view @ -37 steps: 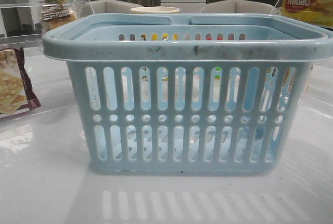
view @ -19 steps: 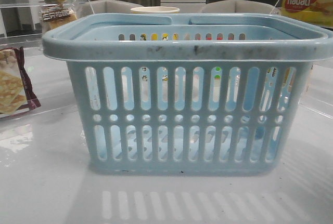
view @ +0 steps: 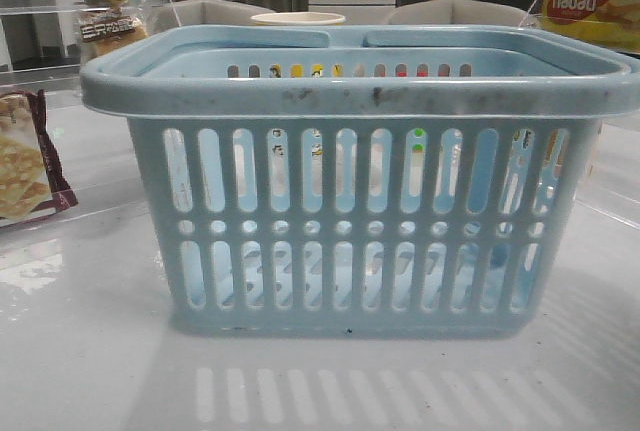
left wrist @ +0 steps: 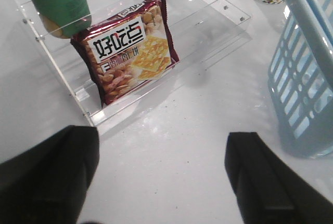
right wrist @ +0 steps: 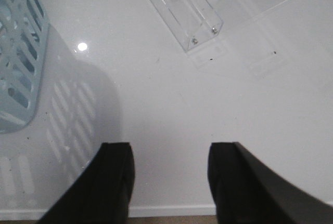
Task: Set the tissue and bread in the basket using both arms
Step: 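Grasp the white-and-black tissue pack with the right gripper and lift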
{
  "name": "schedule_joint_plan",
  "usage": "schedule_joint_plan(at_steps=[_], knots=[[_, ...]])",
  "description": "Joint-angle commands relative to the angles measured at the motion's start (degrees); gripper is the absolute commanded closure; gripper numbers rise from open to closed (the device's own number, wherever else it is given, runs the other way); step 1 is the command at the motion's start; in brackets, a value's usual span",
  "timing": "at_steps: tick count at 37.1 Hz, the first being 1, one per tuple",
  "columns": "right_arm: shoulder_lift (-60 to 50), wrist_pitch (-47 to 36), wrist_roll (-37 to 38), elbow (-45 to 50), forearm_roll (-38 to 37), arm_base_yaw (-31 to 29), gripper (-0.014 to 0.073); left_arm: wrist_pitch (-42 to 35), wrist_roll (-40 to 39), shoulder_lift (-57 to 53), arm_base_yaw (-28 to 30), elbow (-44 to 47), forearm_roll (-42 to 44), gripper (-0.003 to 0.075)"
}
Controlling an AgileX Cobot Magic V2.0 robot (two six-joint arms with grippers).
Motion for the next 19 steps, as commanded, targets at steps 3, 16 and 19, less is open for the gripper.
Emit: schedule_joint_plan(at_steps=[3,16,19], knots=[[4.71,-6.13,-0.12,-4.56,-0.35,-0.42,0.0123,-5.11,-0.01,0.59,-5.02,-1.59,-1.07,0.0141],[23.34,-5.33,-0.12,-20.33,-0.39,-5.64,0.0123,-5.20,-0.01,0.59,-15.22,-1.59,-1.07,0.0141],[27.87,-4.70,-0.12,-24.40,-0.39,-6.79,0.0123,-5.20,-0.01,0.59,-15.40,-1.59,-1.07,0.0141]])
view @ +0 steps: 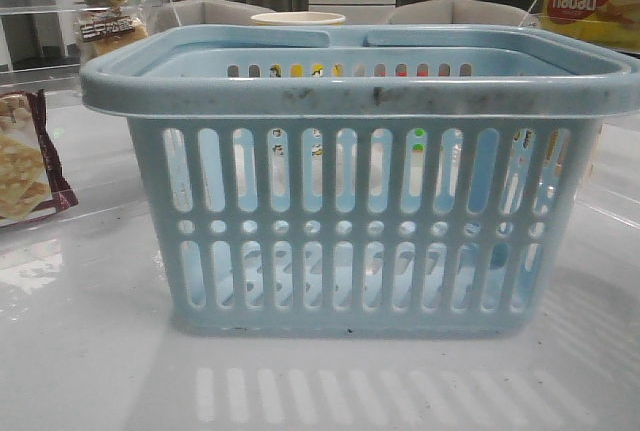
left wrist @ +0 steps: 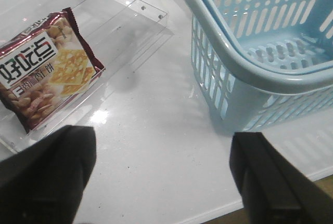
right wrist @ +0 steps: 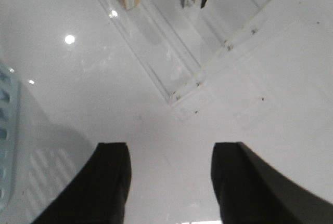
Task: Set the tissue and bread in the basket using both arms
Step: 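Grasp the white-and-black tissue pack with the right gripper and lift, then carry the tissue pack over the basket and open the right gripper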
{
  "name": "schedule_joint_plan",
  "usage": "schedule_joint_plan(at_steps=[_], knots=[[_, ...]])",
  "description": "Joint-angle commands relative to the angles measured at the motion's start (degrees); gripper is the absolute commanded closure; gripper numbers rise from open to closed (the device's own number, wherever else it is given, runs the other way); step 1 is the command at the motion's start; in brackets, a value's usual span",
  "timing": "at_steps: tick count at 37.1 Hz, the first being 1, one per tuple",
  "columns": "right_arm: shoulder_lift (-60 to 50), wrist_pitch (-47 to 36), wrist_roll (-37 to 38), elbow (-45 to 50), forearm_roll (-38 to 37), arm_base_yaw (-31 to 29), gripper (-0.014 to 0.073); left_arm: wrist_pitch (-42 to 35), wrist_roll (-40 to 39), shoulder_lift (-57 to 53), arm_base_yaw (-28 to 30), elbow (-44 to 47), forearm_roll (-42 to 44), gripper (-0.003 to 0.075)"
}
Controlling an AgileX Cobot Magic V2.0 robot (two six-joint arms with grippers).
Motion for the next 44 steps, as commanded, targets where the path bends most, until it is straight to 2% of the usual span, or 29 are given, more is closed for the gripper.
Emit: schedule_joint_plan(at_steps=[1,7,15,28,30,39,44], knots=[[5.02,-2.39,-0.12,-6.56,-0.39,-1.62,0.0123,-4.36,-0.01,0.51,-0.72,-1.59,-0.51,0.0141],[13.11,-2.63,-0.12,-13.93,-1.01,-1.83,0.0123,-4.36,-0.01,0.51,-0.72,-1.59,-0.51,0.0141],[22.71,-7.32,-0.12,-20.44,-1.89,-1.83,0.0123,-4.11,-0.01,0.51,-0.72,-1.59,-0.51,0.0141],[31.60,-19.93,-0.12,-22.64,-2.90,-1.83,0.0133,-4.11,-0.01,0.51,-0.72,-1.59,-0.51,0.0141],[32.04,-20.67,-0.12,-22.64,-3.62,-1.83,0.0169,-4.11,-0.01,0.51,-0.72,-1.59,-0.51,0.0141],[32.24,-22.80,-0.12,-22.64,-4.94,-1.83,0.0496,-4.11,-0.01,0.51,-0.72,-1.59,-0.51,0.0141],[32.05,-22.97,-0.12,-22.64,-4.94,-1.83,0.0567,-4.11,-0.01,0.51,-0.72,-1.59,-0.51,0.0141]])
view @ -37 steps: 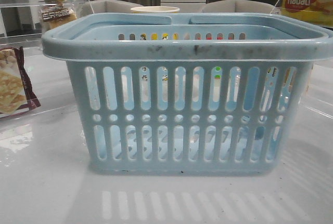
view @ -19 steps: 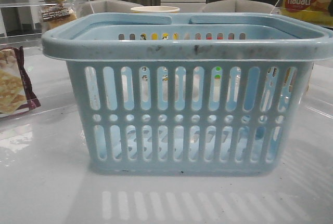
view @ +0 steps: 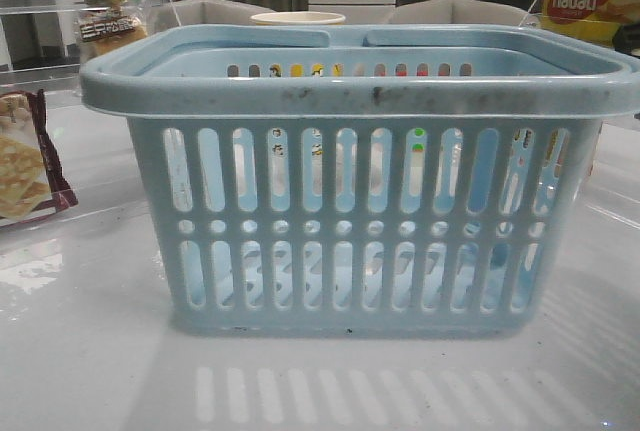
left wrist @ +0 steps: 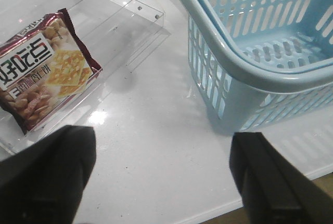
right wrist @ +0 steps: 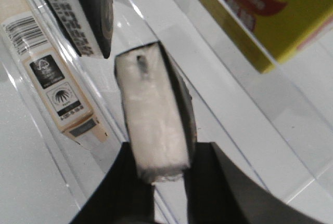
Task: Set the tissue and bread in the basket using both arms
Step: 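Carry the tissue pack over the basket and open the right gripper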
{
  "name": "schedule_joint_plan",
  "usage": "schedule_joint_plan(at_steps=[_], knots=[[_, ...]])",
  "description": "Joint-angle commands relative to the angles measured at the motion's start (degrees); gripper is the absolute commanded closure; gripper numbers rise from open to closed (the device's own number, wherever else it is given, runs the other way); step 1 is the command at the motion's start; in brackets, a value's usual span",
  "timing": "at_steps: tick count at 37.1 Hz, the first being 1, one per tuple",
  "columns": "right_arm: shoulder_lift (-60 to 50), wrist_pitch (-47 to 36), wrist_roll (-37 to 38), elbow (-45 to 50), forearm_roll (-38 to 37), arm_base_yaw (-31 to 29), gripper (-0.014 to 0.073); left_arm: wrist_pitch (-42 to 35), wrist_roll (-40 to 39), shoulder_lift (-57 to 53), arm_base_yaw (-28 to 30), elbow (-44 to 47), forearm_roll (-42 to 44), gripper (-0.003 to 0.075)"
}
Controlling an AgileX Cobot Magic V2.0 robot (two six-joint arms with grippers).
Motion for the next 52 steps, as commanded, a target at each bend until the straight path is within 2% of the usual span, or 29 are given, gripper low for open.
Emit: schedule_joint_plan(at_steps=[1,15,21,30,36,41,43,45,50,52], knots=[[-3.30,-4.35,-0.12,-2.15,-1.11,-0.38,0.0567,-4.07,-0.01,0.51,-0.37,-1.59,-0.51,0.0141],[-13.70,1.73,-0.12,-2.15,-0.75,0.63,0.0566,-4.07,-0.01,0.51,-0.37,-1.59,-0.51,0.0141],[-20.87,7.48,-0.12,-2.15,0.90,4.21,0.0566,-4.07,-0.01,0.51,-0.37,-1.59,-0.51,0.0141],[-27.67,15.61,-0.12,-2.15,5.36,17.74,0.0565,-4.07,-0.01,0.51,-0.37,-1.59,-0.51,0.0141],[-26.74,16.27,-0.12,-1.75,7.09,28.41,0.0565,-4.07,-0.01,0.51,-0.37,-1.59,-0.51,0.0141],[-24.24,15.53,-0.12,-1.75,7.15,34.56,0.0558,-4.07,-0.01,0.51,-0.37,-1.59,-0.51,0.0141],[-22.86,14.83,-0.12,-1.75,7.15,36.12,0.0524,-4.07,-0.01,0.51,-0.37,-1.59,-0.51,0.0141],[-21.52,14.24,-0.12,-1.75,7.15,37.09,0.0449,-4.07,-0.01,0.51,-0.37,-1.59,-0.51,0.0141],[-19.42,13.01,-0.12,-1.95,7.15,37.38,0.0169,-4.07,-0.01,0.51,-0.37,-1.59,-0.51,0.0141],[-19.37,12.92,-0.12,-1.95,7.09,37.38,0.0090,-4.07,-0.01,0.51,-0.37,-1.59,-0.51,0.0141]])
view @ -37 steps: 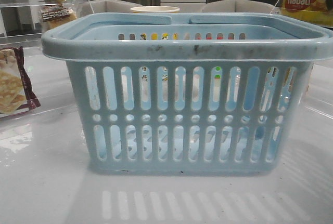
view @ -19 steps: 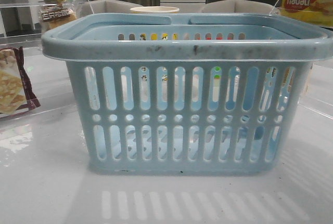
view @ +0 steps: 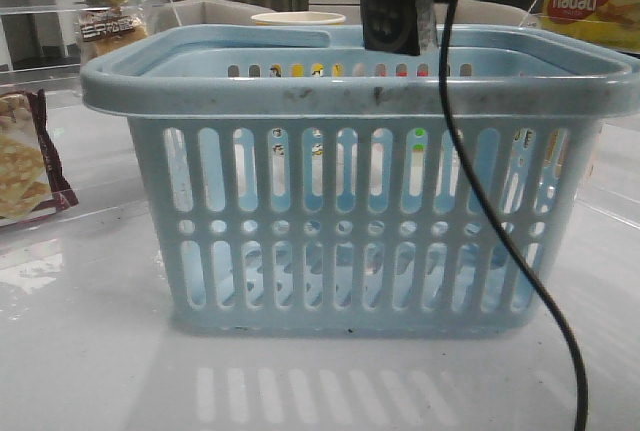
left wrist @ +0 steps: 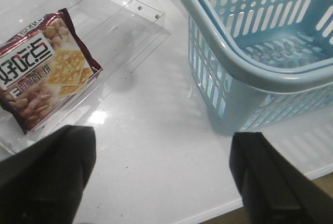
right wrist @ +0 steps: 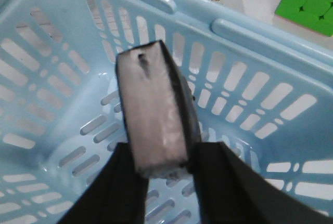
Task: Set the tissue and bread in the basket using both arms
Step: 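Carry the tissue pack over the basket and open the right gripper, then reach the left gripper to the wrapped bread and grasp it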
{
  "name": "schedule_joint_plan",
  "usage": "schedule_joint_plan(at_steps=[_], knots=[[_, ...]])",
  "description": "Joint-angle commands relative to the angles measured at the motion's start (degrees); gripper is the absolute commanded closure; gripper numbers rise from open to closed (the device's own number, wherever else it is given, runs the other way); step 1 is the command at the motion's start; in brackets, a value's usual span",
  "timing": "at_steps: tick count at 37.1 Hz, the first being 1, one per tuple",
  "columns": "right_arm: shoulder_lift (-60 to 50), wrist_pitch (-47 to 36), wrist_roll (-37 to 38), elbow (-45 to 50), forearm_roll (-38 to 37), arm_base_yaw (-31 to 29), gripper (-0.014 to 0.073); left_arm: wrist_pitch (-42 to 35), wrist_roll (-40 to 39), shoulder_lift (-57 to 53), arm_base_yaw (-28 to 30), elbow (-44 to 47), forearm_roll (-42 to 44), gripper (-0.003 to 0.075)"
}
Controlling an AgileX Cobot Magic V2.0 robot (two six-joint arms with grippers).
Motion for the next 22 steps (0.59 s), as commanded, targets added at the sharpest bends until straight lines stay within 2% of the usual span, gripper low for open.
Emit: schedule_joint_plan(at_steps=[1,3,10,22], knots=[[-1.96,-4.60,-0.12,-1.95,-0.80,0.03,0.0065,-4.07,-0.01,0.51,-0.37,-1.59,-0.51,0.0141],[-2.60,-4.16,-0.32,-1.95,-1.21,0.03,0.0057,-4.07,-0.01,0.51,-0.37,-1.59,-0.51,0.0141],[-8.52,-2.03,-4.49,-0.17,-1.97,0.34,0.0117,-4.07,-0.01,0.51,-0.37,-1.59,-0.51,0.0141],[-26.78,-1.39,-5.04,13.89,-6.09,0.34,0.0144,-4.07,-0.01,0.51,-0.37,-1.59,-0.51,0.0141]])
